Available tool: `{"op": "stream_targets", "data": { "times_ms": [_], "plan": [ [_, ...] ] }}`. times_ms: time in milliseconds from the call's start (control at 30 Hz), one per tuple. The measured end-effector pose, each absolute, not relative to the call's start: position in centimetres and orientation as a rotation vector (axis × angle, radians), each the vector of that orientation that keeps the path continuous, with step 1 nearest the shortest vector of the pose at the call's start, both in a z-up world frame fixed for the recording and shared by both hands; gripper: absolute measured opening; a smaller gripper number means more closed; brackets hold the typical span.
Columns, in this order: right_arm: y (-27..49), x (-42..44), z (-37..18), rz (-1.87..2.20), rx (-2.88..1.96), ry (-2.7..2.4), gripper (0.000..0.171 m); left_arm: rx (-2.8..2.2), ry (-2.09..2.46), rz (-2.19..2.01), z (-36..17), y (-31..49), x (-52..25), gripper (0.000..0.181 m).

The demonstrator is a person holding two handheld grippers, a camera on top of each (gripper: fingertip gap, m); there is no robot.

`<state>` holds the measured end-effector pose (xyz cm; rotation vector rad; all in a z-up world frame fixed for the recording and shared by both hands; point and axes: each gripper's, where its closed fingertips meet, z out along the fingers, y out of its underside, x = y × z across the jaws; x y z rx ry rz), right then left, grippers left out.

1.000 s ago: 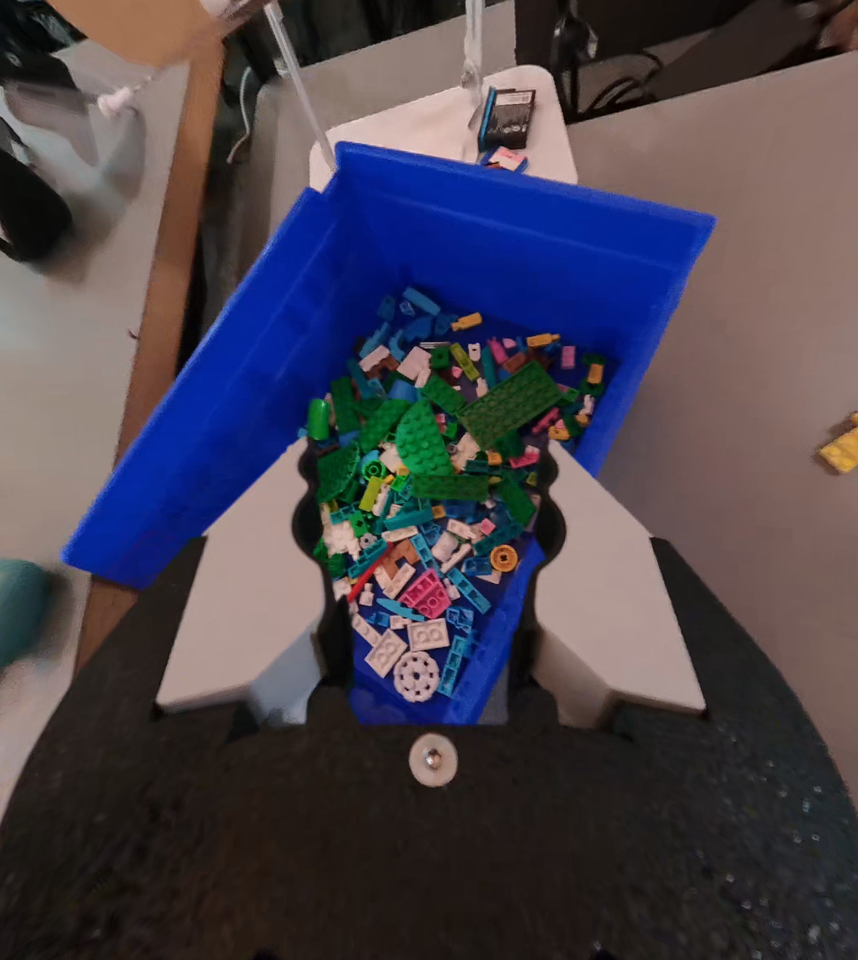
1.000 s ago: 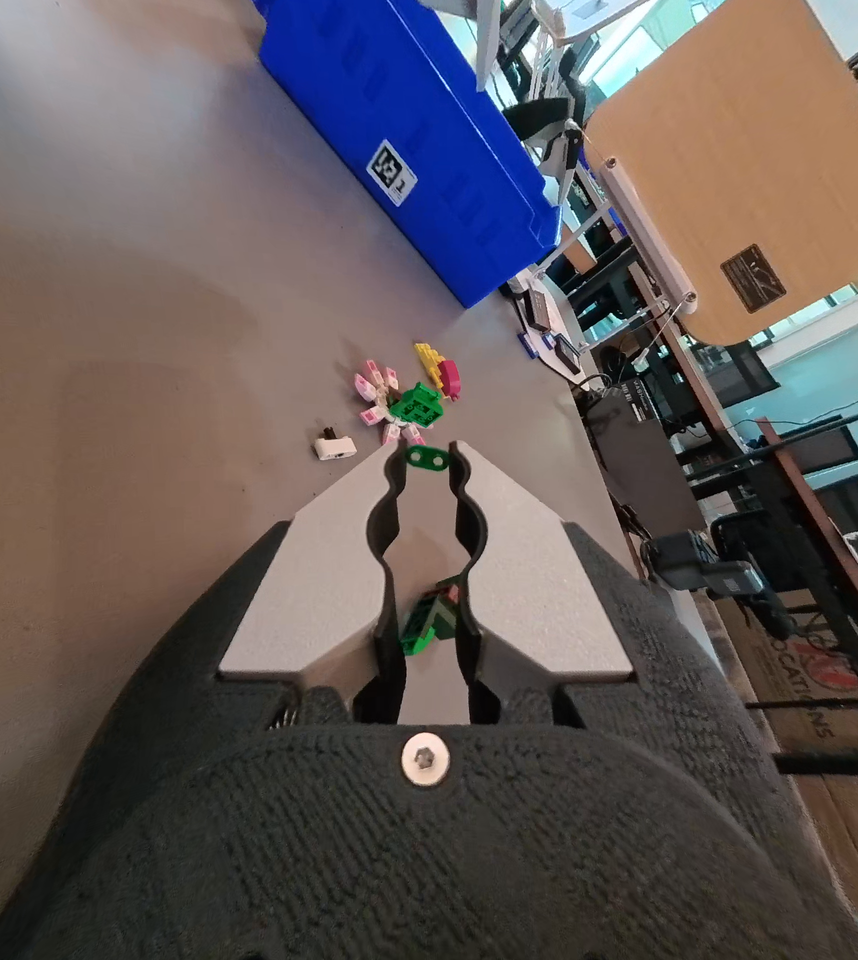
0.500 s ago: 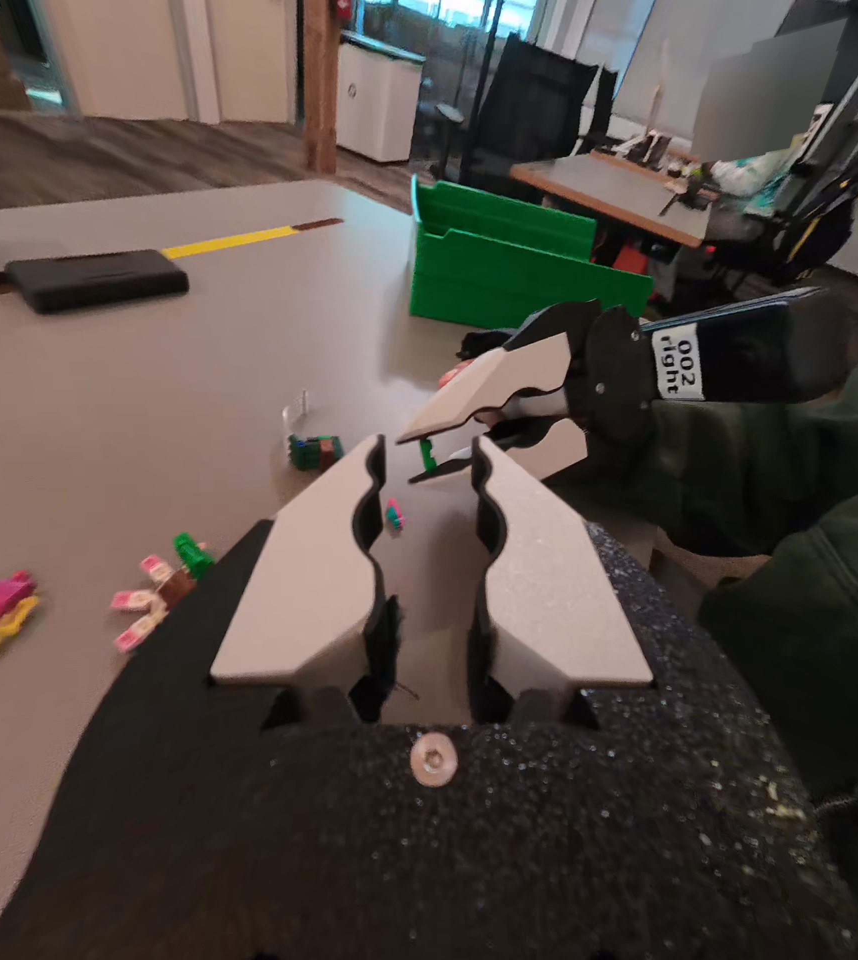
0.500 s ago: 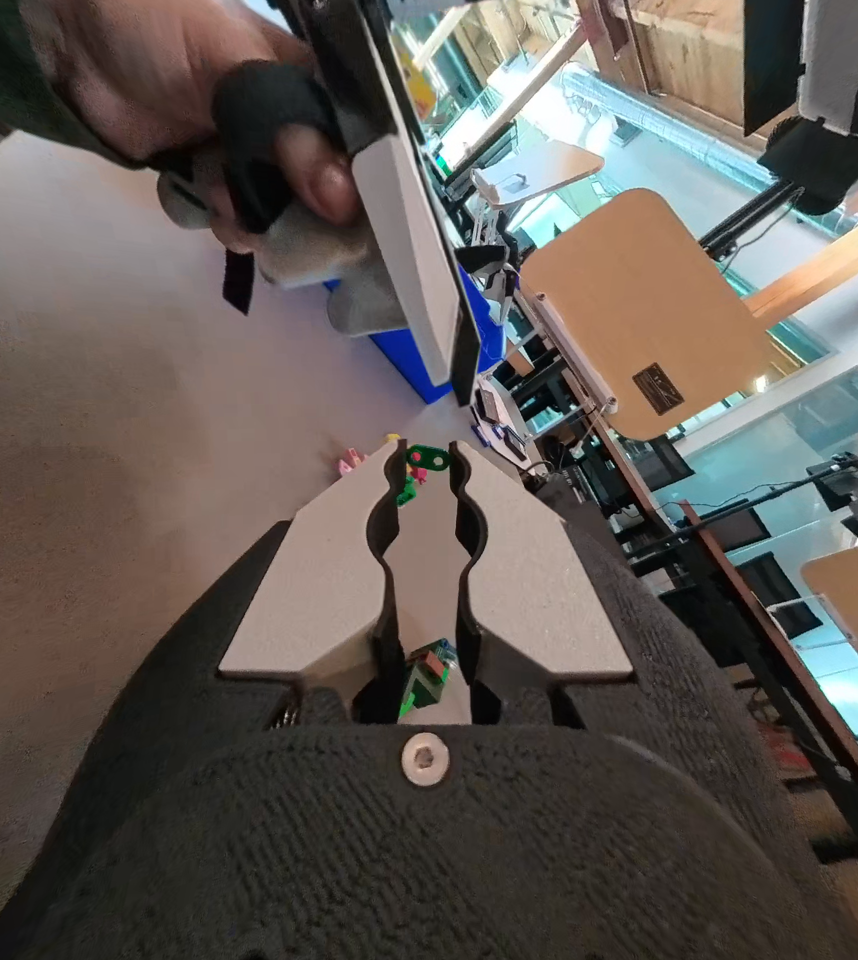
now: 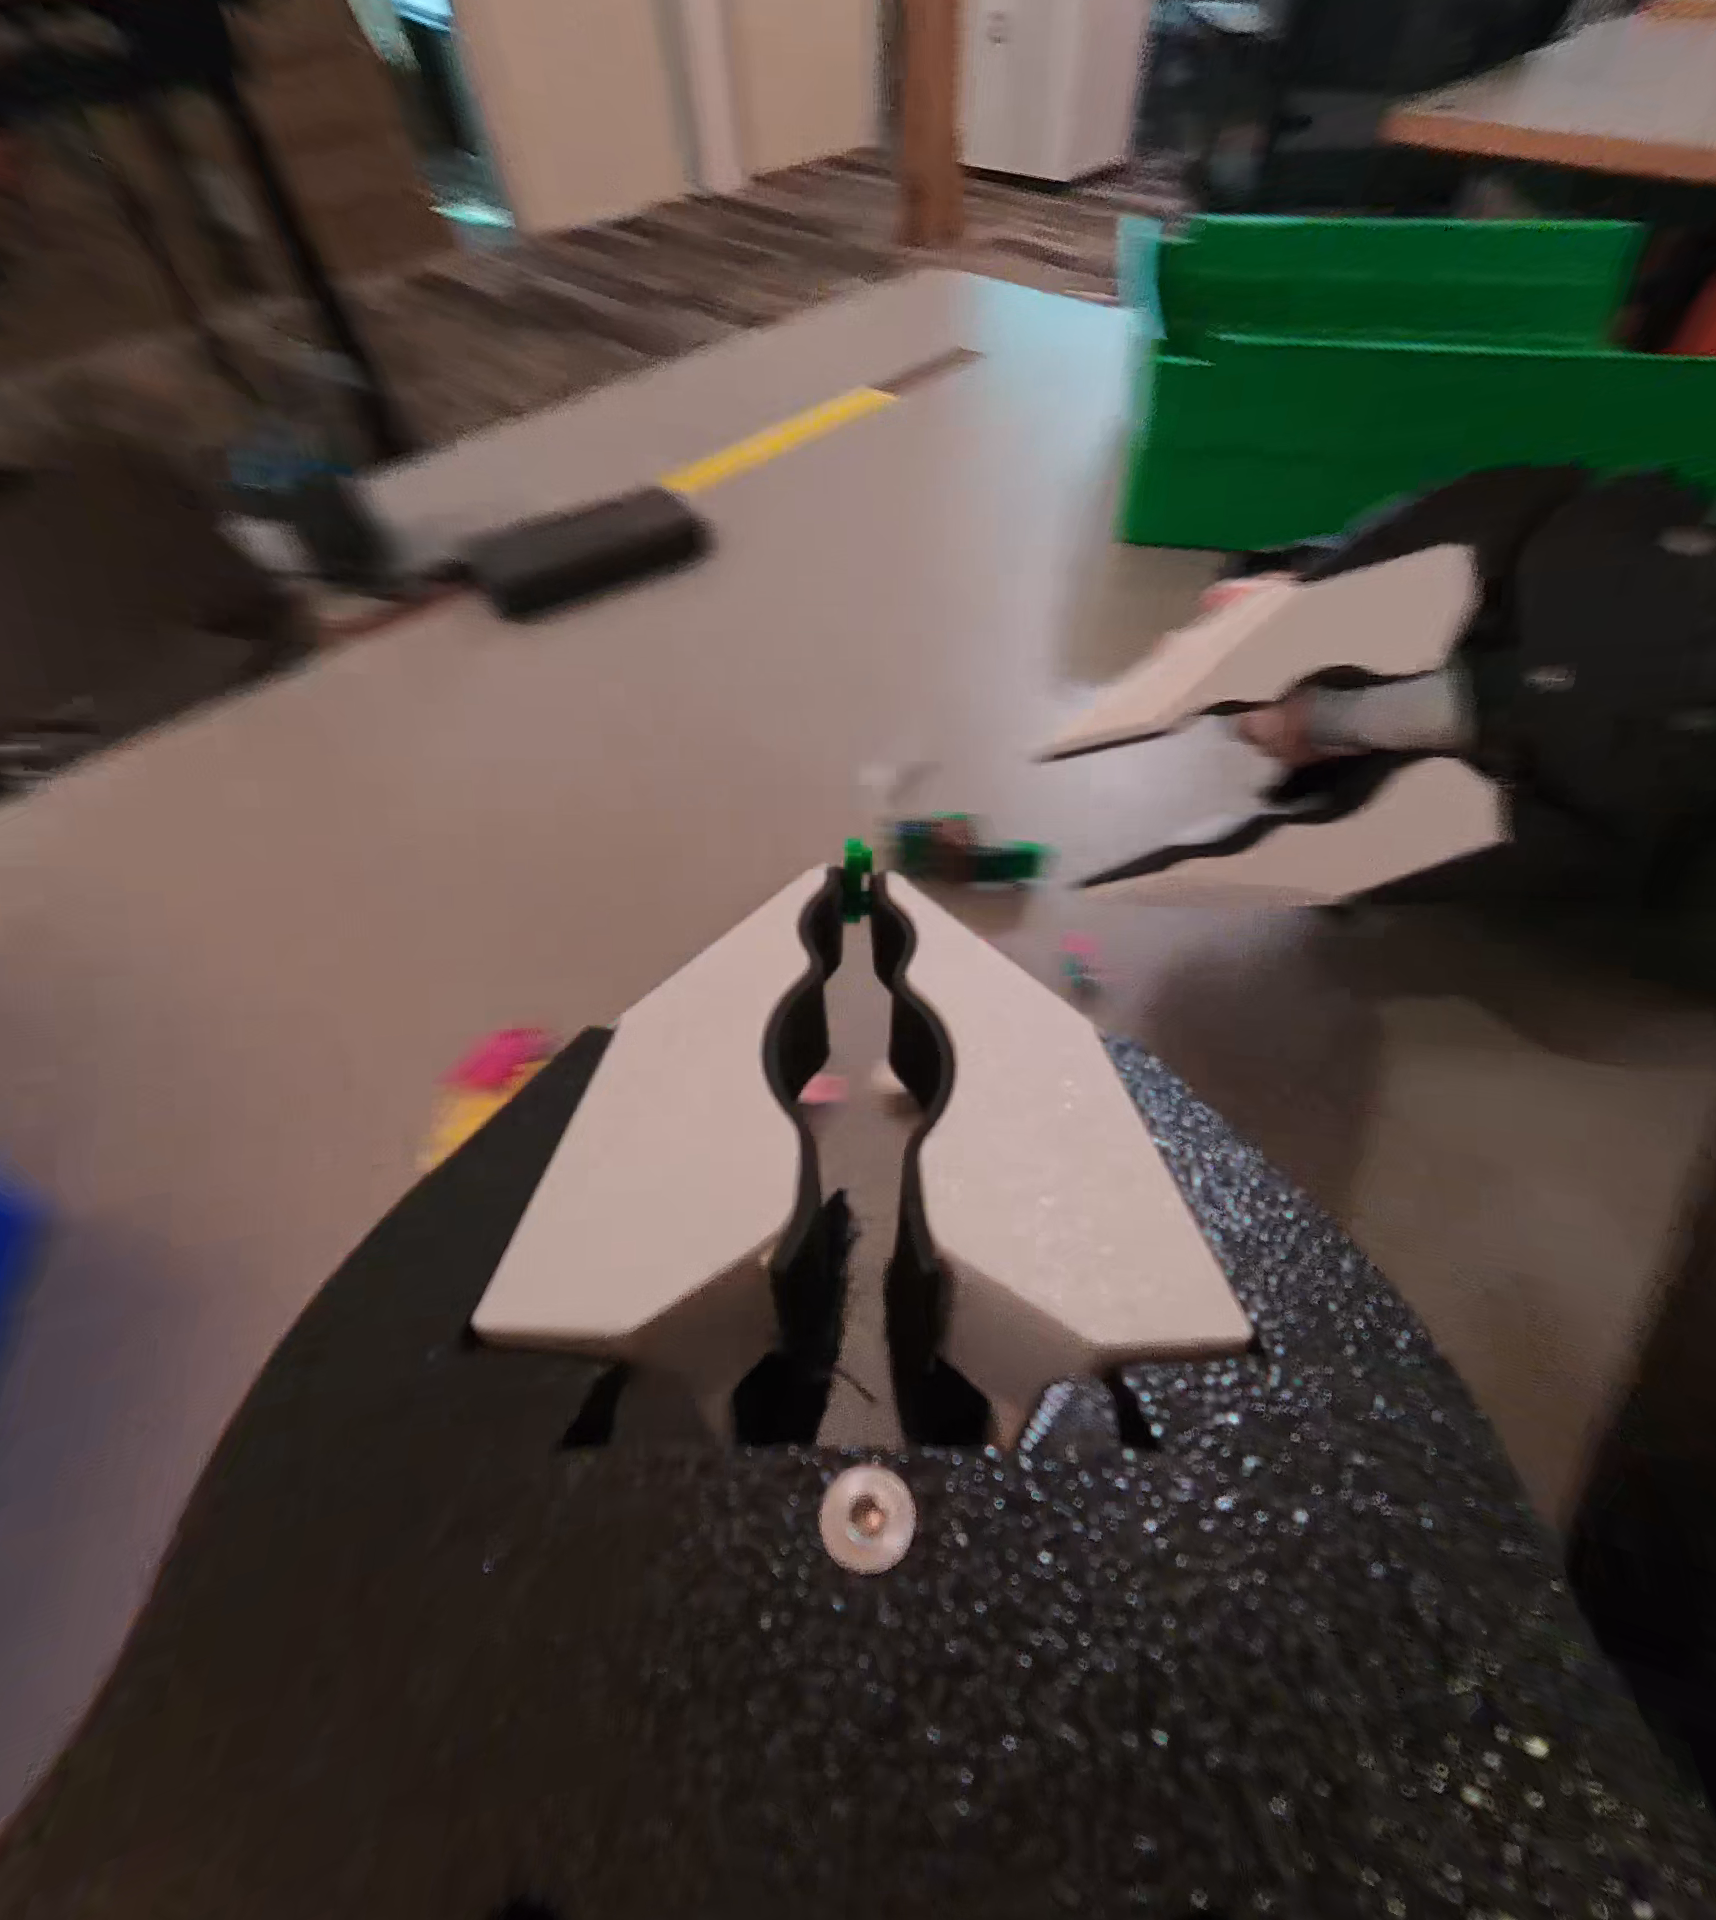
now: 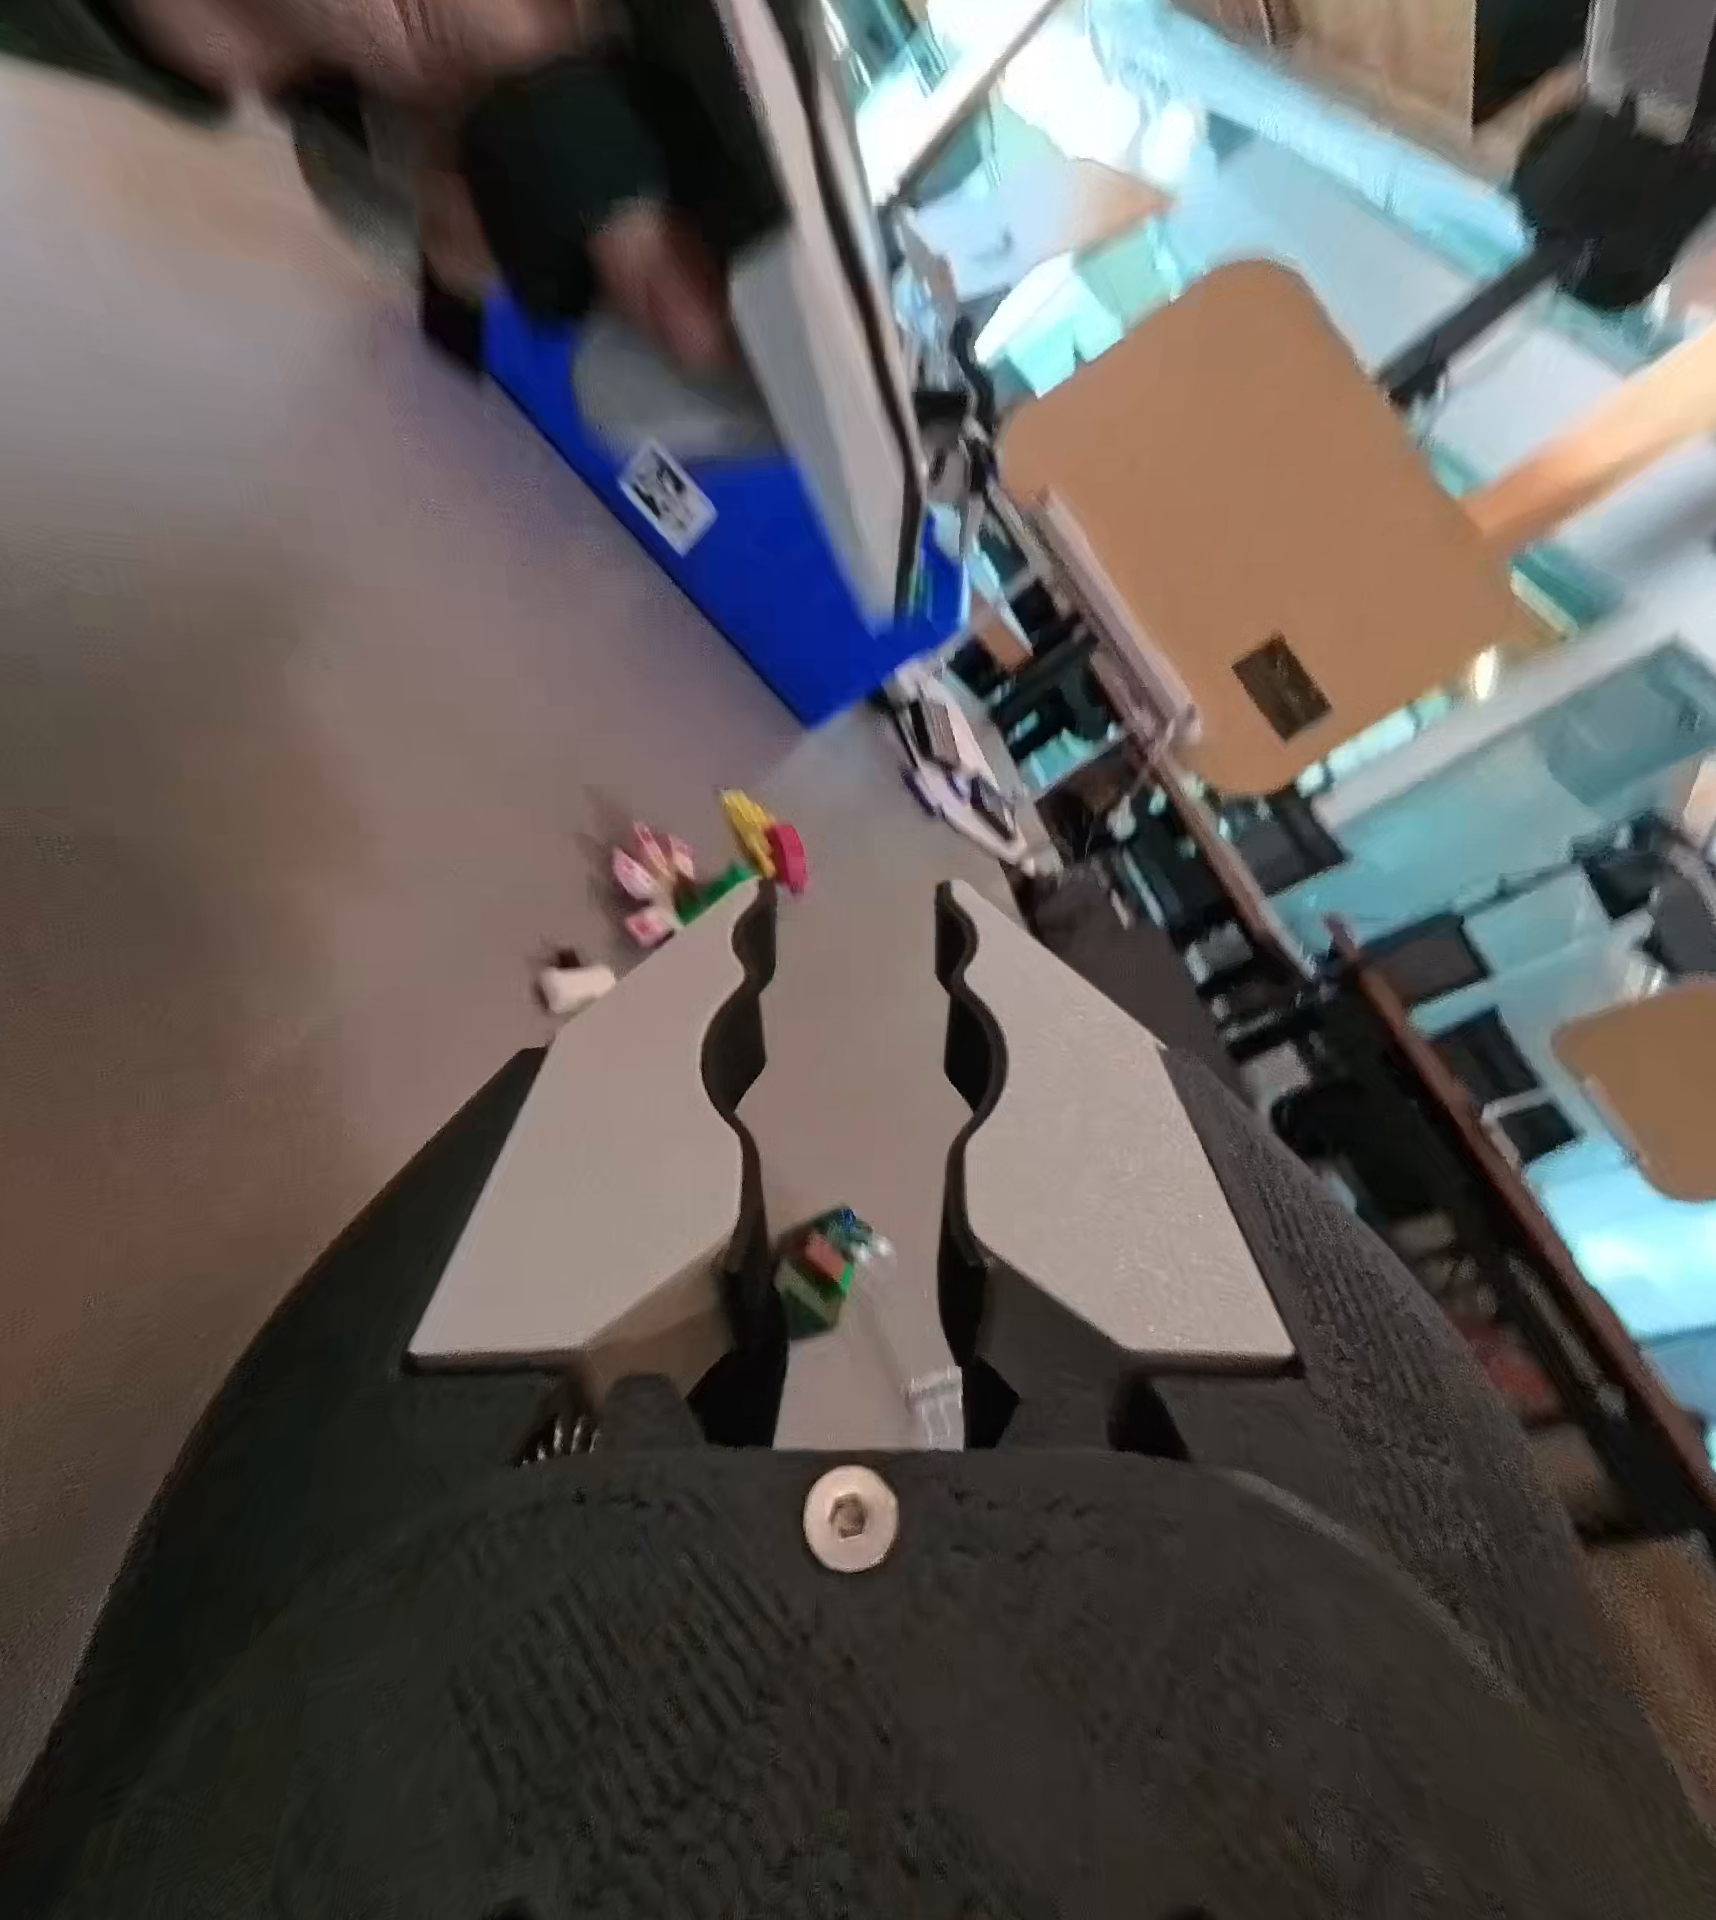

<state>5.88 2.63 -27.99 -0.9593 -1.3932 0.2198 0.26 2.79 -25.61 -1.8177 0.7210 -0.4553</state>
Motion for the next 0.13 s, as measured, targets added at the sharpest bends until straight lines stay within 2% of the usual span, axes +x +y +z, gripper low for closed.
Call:
{"op": "stream_targets", "data": {
  "times_ms": [33, 133],
  "plan": [
    [3.8, 6.4, -28.4, 0.231, -1.033, -1.383, 0.032, -1.810, 0.647, -0.323, -24.1, 4.3, -3.5, 0.003],
    [6.0, 7.3, -30.6, 0.365, -1.280, -1.381, 0.029, -1.896, 0.384, 0.204, -21.6, 8.1, -19.2, 0.003]
  ]
}}
